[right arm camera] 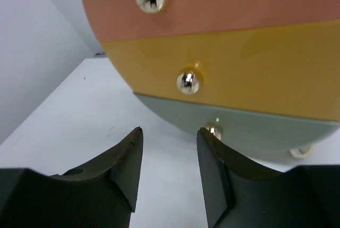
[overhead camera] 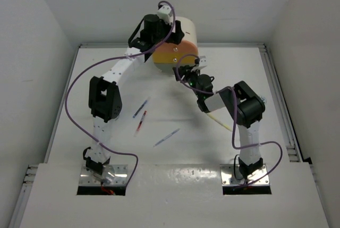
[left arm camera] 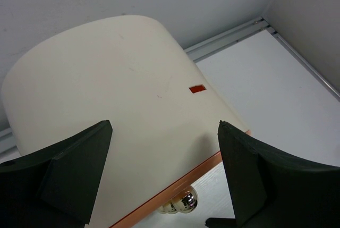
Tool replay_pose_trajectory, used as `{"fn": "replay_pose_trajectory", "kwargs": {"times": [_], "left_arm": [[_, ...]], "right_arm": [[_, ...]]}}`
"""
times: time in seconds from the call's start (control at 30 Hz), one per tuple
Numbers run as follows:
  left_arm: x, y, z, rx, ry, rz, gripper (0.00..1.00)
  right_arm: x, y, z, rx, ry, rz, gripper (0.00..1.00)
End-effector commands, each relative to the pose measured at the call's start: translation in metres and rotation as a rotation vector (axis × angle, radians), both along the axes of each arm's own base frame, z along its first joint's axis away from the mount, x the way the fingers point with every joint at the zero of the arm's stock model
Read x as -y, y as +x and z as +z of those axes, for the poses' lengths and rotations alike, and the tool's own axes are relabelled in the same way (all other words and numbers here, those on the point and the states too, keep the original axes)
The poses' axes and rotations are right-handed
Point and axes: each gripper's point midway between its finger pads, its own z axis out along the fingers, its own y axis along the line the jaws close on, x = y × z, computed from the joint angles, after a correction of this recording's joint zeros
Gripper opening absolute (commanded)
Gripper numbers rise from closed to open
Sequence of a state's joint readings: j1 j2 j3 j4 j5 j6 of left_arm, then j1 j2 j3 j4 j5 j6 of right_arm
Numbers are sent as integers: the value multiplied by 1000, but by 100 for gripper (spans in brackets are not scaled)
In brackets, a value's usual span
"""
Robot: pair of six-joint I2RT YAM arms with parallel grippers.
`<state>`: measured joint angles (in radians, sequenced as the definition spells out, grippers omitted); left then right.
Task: Sort the stationery into containers
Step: Open the drawer
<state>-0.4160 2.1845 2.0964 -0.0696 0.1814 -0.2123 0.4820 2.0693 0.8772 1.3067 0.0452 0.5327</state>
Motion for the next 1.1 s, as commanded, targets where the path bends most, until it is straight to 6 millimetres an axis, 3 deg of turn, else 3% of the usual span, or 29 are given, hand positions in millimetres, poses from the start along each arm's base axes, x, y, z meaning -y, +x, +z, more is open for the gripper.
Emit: {"fn": "replay_pose_trajectory", "kwargs": {"times": [0.0,0.07,0.27,0.37,0.47,0.53,0.73,0.83,0.9,0.93,1.07], "left_arm": [[2,-9,-6,-69,-27,-32,87],[2,-8,-5,-66,-28,-31,87],[2,-6,-8,-77,-39,-31,87],[0,-5,-11,-85,-48,-32,87],[-6,-2,-11,-101,-79,-34,87],[-8,-1,-10,-108,-112,-36,87],[-10,-4,-2,-129,-144,-108,87],[-10,-9,-2,-139,-127,-121,87],[-11,-11,-6,-146,-115,-125,86],[-11,-11,-6,-141,-110,-121,86],[-14,-10,-11,-147,-100,-108,86]], "right_arm": [[-5,16,76,268,133,-38,45],[-7,24,65,233,151,-43,46],[-10,33,61,60,356,9,46],[-9,23,67,-53,468,76,43],[-17,5,69,-186,529,253,43],[-14,2,59,-272,562,256,42],[-11,-5,38,-310,537,284,45],[-17,-2,47,-324,568,357,41],[-20,-1,36,-384,591,383,40],[-22,3,40,-376,594,389,40],[-9,22,33,-397,605,332,38]]}}
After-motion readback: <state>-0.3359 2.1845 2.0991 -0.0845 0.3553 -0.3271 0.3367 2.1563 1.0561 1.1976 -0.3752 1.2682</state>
